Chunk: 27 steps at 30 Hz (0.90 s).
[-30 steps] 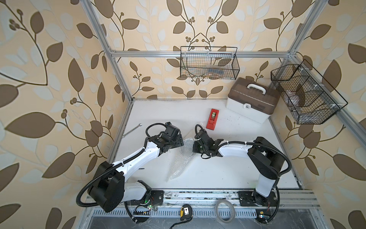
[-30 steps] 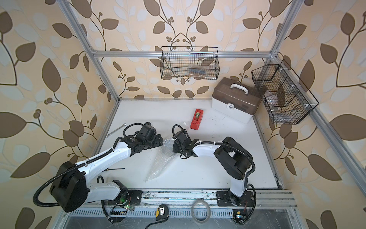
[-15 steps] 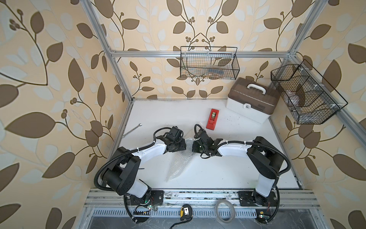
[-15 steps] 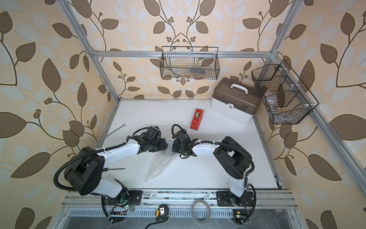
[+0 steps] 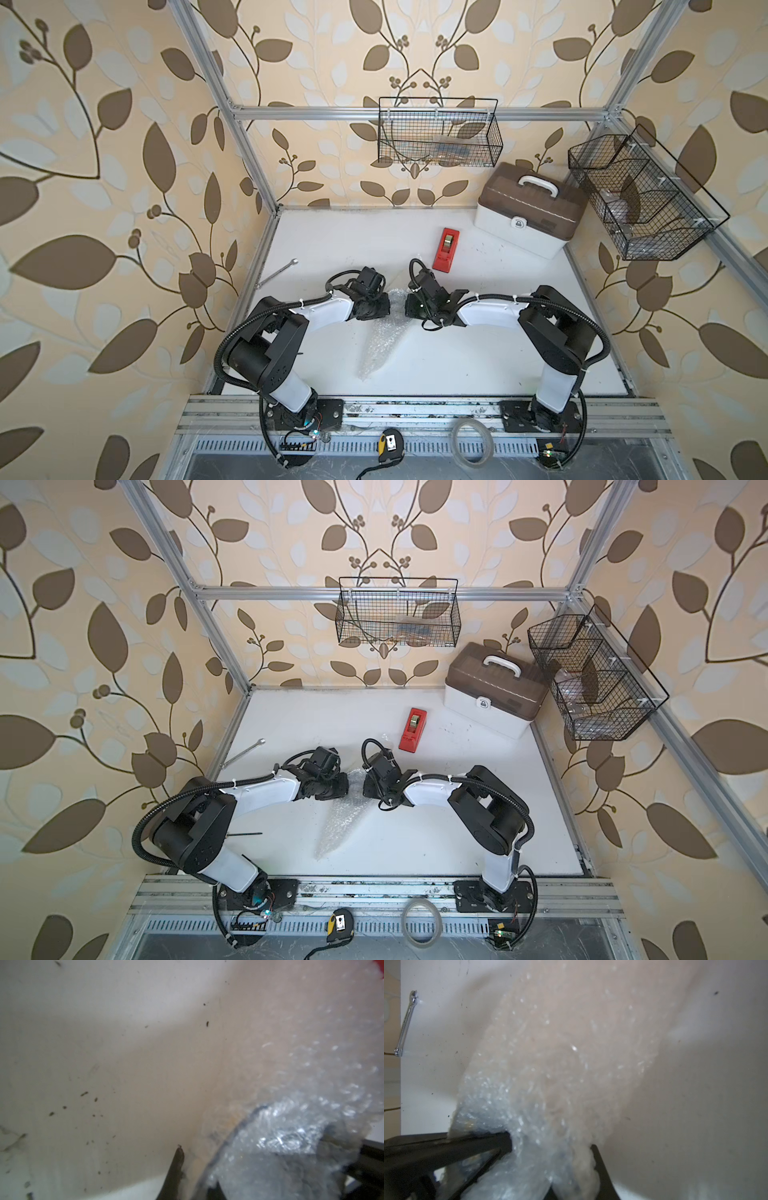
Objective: Wrap bowls in bubble wrap
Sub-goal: Wrap the bowl in bubble wrap.
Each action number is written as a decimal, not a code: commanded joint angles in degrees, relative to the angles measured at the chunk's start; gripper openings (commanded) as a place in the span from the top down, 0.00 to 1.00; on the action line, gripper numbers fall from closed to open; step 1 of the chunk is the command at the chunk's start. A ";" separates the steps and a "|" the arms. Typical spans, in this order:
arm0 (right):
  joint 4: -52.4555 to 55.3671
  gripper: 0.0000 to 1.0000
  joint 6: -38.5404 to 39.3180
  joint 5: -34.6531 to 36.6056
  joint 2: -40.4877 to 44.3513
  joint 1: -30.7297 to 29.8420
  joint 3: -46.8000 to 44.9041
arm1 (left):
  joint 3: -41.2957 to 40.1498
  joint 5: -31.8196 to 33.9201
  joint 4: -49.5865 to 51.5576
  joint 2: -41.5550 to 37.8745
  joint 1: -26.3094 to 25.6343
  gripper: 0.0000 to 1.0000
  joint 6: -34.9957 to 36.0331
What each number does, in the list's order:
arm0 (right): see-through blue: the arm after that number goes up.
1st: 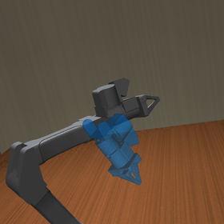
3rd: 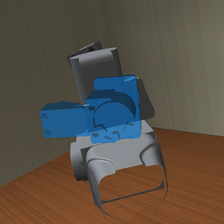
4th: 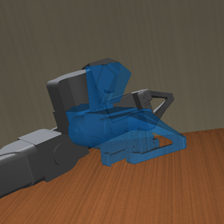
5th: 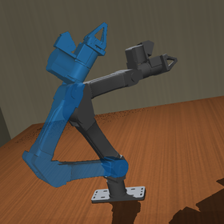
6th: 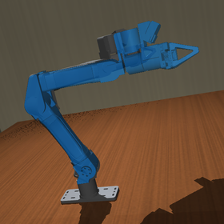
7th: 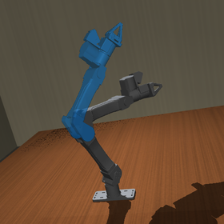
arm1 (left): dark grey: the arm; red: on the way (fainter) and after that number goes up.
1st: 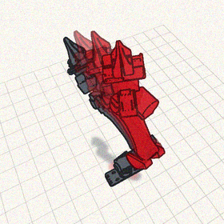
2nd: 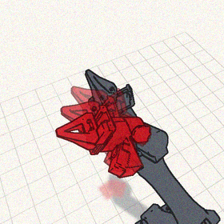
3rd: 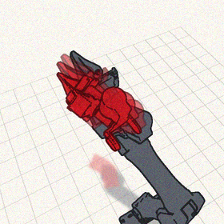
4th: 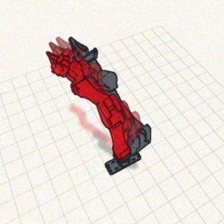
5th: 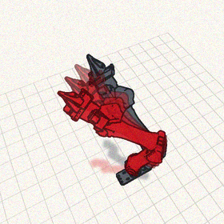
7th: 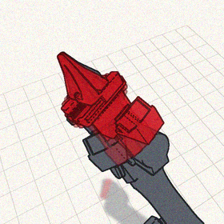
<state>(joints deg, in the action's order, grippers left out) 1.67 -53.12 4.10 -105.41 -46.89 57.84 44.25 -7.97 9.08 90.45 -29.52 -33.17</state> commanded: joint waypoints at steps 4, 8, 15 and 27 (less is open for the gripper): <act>-1.39 0.68 0.93 -1.18 3.92 0.65 -1.06 | -0.13 1.25 1.73 2.45 0.51 0.95 0.23; -0.74 0.52 1.93 -0.78 7.90 1.32 -1.86 | -0.04 1.71 1.89 2.41 0.50 0.96 0.42; 2.24 0.38 2.78 0.16 14.70 5.58 -4.72 | -0.21 2.60 3.02 2.13 0.51 1.00 1.52; -7.76 0.33 2.38 -16.00 12.18 16.15 -7.96 | -0.33 6.09 9.29 -0.24 0.84 1.00 5.08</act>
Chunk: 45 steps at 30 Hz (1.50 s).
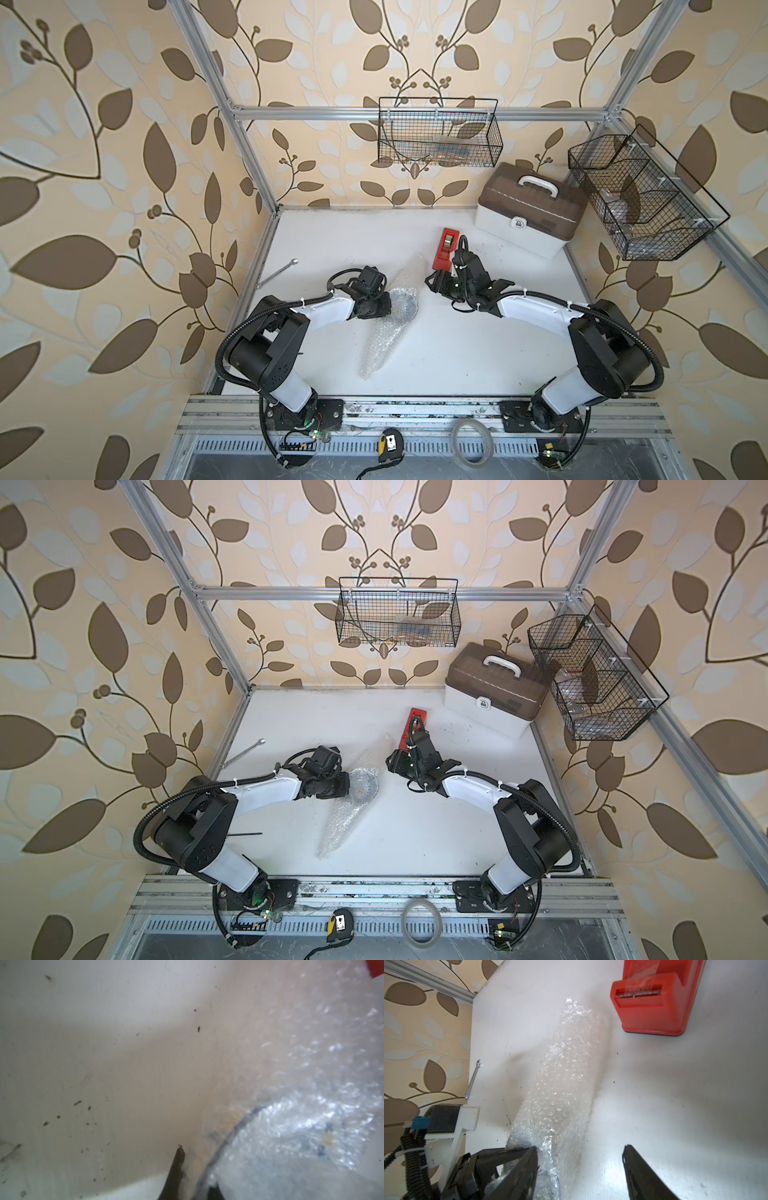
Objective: Wrap bowls in bubble wrap
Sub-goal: Wrap the bowl in bubble wrap.
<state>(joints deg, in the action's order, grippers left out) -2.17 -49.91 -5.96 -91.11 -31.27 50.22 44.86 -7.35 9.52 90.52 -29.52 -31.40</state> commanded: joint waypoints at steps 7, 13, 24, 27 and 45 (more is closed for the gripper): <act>-8.91 0.29 -5.22 -8.71 -9.96 -0.45 3.04 | -3.59 5.26 8.46 -2.17 1.37 1.00 2.41; -13.91 0.27 -10.00 -8.63 -16.30 -0.99 6.19 | -4.51 4.41 7.87 -1.95 1.37 1.00 0.69; -18.61 0.26 -16.05 -12.86 -24.17 0.96 12.46 | -4.78 4.65 7.97 -1.50 1.31 1.00 -0.13; -14.91 0.26 -14.29 -13.02 -25.18 1.71 15.23 | -4.78 4.63 7.87 -1.50 1.35 1.00 -0.21; -14.30 0.66 -2.46 -25.57 -31.40 3.83 25.57 | -4.17 4.64 8.51 -1.71 1.35 1.00 -0.94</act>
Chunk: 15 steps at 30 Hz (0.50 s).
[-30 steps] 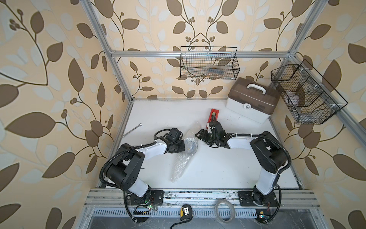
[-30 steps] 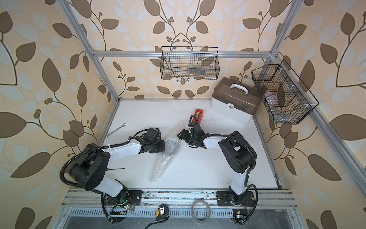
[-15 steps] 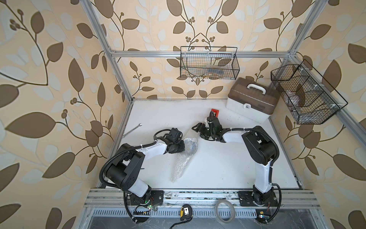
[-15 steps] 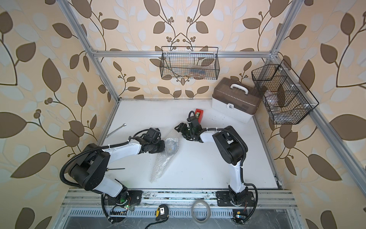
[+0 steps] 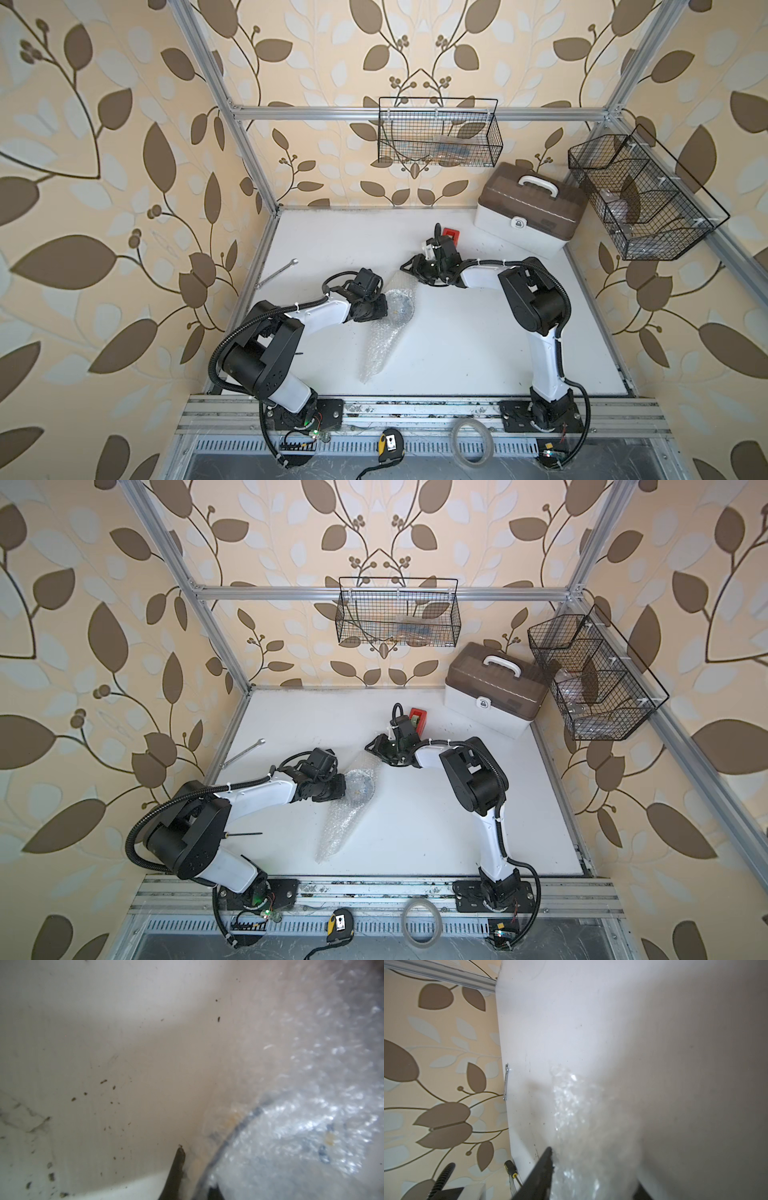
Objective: Wrap bowls in bubble wrap
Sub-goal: Wrap the bowl in bubble wrap.
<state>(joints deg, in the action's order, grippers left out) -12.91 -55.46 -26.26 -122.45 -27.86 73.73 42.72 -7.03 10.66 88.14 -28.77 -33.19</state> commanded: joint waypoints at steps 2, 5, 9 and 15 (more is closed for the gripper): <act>-3.31 0.73 5.31 -6.51 1.31 0.52 2.48 | -2.03 4.32 7.41 0.76 0.56 1.00 0.85; -2.82 0.80 7.35 -9.58 3.63 0.40 2.75 | -1.67 4.39 7.70 1.31 0.62 1.00 0.15; -2.97 0.84 8.72 -13.17 7.58 -1.15 0.76 | -0.85 4.88 8.38 2.37 0.56 1.00 -1.81; -4.88 0.83 8.85 -13.63 14.15 -5.43 -7.10 | -0.27 4.25 8.61 3.10 0.56 1.00 -3.72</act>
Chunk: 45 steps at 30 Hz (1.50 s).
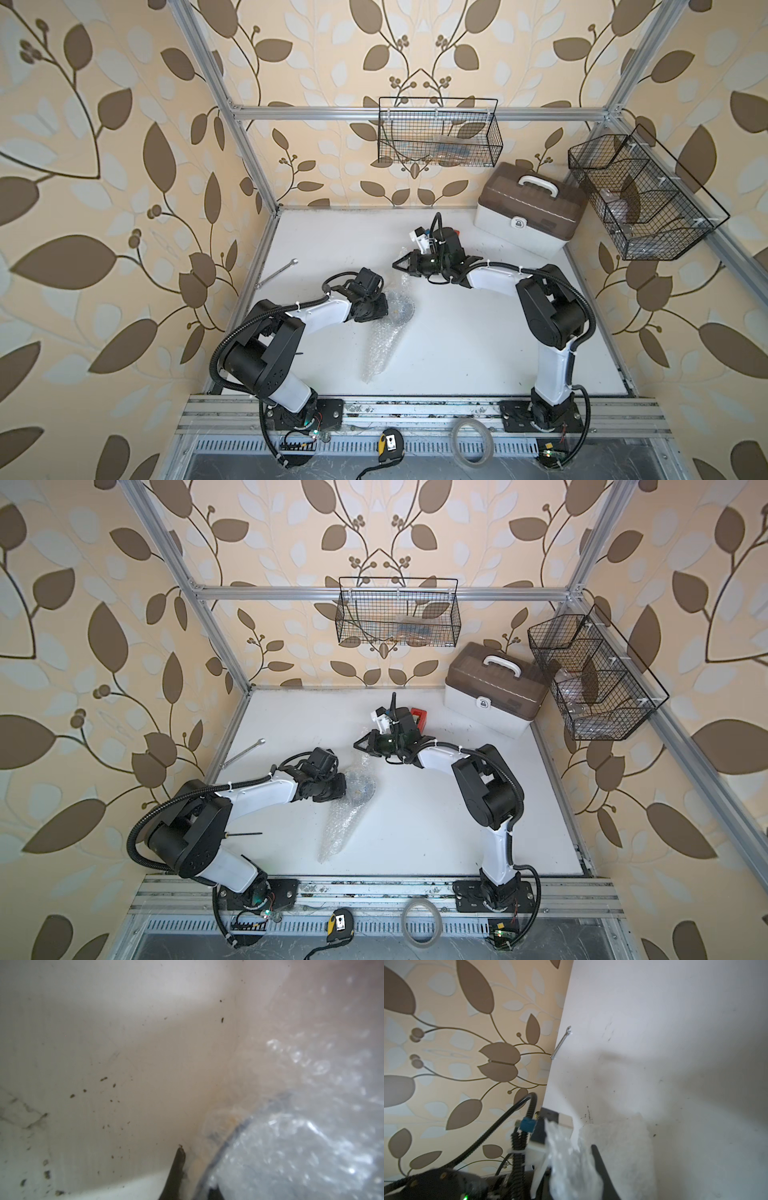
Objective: Wrap bowls in bubble wrap
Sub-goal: Wrap the bowl in bubble wrap.
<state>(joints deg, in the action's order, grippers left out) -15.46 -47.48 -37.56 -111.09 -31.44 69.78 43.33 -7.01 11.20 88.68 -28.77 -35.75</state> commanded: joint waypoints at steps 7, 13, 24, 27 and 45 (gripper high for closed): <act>-5.88 0.89 -2.30 0.86 4.57 -6.28 -9.77 | -0.97 4.42 7.88 2.11 0.61 1.00 -1.52; -6.73 0.90 -3.72 3.67 7.75 -9.52 -13.94 | -0.61 4.54 8.31 1.24 0.62 1.00 -1.85; 7.03 0.90 2.68 11.64 7.82 -13.72 -14.36 | 0.76 3.94 9.75 -0.70 0.59 1.00 -3.79; 10.88 0.88 5.94 13.99 7.24 -14.86 -13.51 | 1.23 3.50 9.76 -0.91 0.56 1.00 -4.10; 16.68 0.87 12.40 21.01 0.81 -16.19 -9.24 | 0.81 4.02 9.69 -10.32 0.57 0.76 -7.72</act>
<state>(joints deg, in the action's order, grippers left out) -5.19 -36.93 -18.83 -107.68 -47.00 59.57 44.16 -5.26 21.41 81.06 -28.77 -41.95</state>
